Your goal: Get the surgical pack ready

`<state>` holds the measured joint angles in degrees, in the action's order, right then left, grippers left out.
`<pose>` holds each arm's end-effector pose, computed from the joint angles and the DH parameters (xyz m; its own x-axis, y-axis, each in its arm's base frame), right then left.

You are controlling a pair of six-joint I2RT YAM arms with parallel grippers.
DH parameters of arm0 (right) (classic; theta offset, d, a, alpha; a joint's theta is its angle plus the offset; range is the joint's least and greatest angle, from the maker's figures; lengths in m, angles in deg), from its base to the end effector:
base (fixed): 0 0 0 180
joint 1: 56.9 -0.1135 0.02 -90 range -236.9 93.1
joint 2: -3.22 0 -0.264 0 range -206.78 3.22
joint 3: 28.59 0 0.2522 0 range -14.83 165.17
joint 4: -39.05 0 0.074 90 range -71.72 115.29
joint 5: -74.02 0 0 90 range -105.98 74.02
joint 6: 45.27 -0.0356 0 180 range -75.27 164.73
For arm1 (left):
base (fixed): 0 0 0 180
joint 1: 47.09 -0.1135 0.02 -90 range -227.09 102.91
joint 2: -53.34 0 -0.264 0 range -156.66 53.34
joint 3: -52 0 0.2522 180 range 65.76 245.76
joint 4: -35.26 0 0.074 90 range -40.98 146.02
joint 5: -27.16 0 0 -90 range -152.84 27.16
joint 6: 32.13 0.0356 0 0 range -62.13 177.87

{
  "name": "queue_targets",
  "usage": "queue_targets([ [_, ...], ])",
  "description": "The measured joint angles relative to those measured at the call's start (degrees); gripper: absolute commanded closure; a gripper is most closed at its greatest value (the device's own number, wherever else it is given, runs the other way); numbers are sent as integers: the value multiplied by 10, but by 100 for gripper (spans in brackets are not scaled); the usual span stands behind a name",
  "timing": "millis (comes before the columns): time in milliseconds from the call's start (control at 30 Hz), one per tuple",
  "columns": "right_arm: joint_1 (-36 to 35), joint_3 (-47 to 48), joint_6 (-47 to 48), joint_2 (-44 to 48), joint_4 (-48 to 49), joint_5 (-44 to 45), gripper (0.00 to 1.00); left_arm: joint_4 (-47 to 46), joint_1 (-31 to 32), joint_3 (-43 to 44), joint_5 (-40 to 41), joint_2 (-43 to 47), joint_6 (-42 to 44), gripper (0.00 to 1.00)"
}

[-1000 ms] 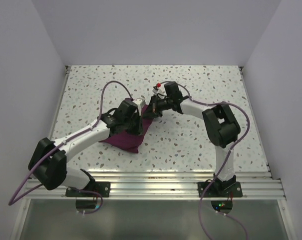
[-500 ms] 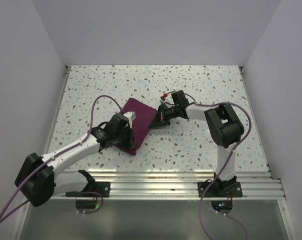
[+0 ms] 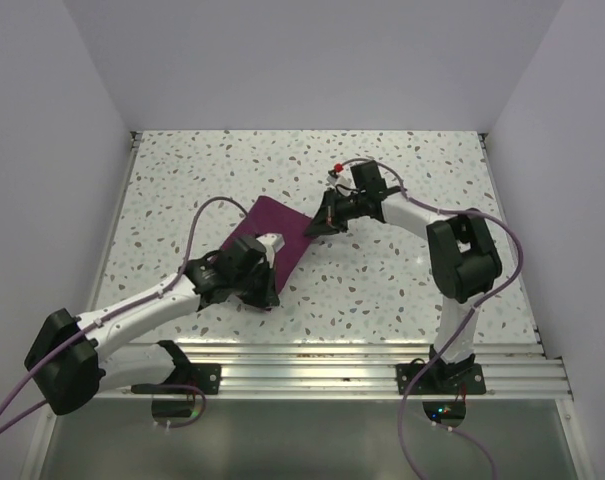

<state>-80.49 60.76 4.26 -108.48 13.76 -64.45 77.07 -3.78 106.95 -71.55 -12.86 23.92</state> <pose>0.3711 0.1912 0.1908 -0.9874 0.0384 -0.1535 -0.1140 0.5006 0.8581 0.1611 -0.1592 0.2186 -0.8981 0.0880 -0.4309 0.2926 0.8510 -0.4360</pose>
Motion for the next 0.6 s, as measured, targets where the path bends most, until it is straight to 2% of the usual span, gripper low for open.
queue_targets([
  [100,13,-24,14,14,-20,6,100,0,30,-3,0,2,-10,100],
  [267,26,-69,45,39,-54,18,100,-1,38,-40,13,10,-32,100],
  [467,26,-108,60,59,-63,24,100,-19,35,-45,28,-75,-34,100],
  [600,26,-124,66,62,-66,25,100,-22,8,-39,37,-120,-23,100],
])
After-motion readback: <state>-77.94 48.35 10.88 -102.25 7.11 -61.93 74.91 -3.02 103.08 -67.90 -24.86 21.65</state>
